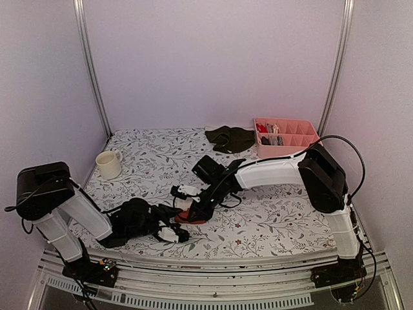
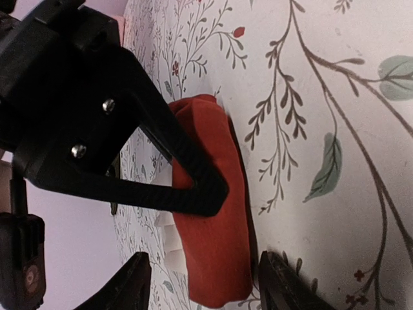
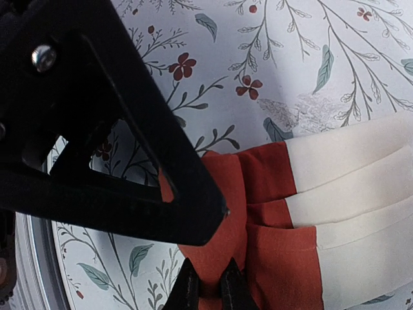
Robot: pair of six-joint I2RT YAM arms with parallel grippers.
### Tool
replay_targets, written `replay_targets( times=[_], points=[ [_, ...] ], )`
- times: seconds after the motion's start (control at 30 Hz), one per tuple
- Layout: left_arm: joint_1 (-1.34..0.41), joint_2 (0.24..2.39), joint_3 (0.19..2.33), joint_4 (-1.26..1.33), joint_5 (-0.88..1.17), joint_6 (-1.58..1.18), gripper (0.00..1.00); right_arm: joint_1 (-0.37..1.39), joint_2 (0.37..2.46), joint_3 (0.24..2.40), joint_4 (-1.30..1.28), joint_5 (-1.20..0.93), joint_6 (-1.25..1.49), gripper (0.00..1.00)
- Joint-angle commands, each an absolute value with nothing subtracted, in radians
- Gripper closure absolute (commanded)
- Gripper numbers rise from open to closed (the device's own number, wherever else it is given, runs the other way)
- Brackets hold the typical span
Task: Roll the underwear
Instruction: Roll the underwear at the center of the board.
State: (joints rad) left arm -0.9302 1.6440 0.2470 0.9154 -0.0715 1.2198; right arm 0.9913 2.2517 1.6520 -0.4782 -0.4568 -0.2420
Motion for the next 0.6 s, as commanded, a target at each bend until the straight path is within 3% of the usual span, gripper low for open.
replay_targets(
  times=[0.0, 0.13, 0.37, 0.5, 0.57],
  points=[
    [-0.966, 1.729, 0.256, 0.934, -0.156, 1.236, 0.45, 0.995, 2.328, 1.634, -0.597, -0.441, -0.227, 0.96],
    [-0.983, 1.783, 0.258, 0.975, -0.185, 1.245, 0.59, 0.993, 2.329, 1.635, -0.596, -0.434, -0.225, 0.96],
    [-1.000, 1.824, 0.271, 0.978, -0.202, 1.233, 0.98, 0.987, 2.311, 1.629, -0.596, -0.423, -0.220, 0.96],
    [-0.998, 1.802, 0.310, 0.845, -0.180, 1.177, 1.00, 0.983, 2.274, 1.609, -0.575, -0.397, -0.214, 0.89],
    [-0.994, 1.774, 0.341, 0.727, -0.149, 1.139, 1.00, 0.978, 2.243, 1.590, -0.555, -0.374, -0.209, 0.77]
  ],
)
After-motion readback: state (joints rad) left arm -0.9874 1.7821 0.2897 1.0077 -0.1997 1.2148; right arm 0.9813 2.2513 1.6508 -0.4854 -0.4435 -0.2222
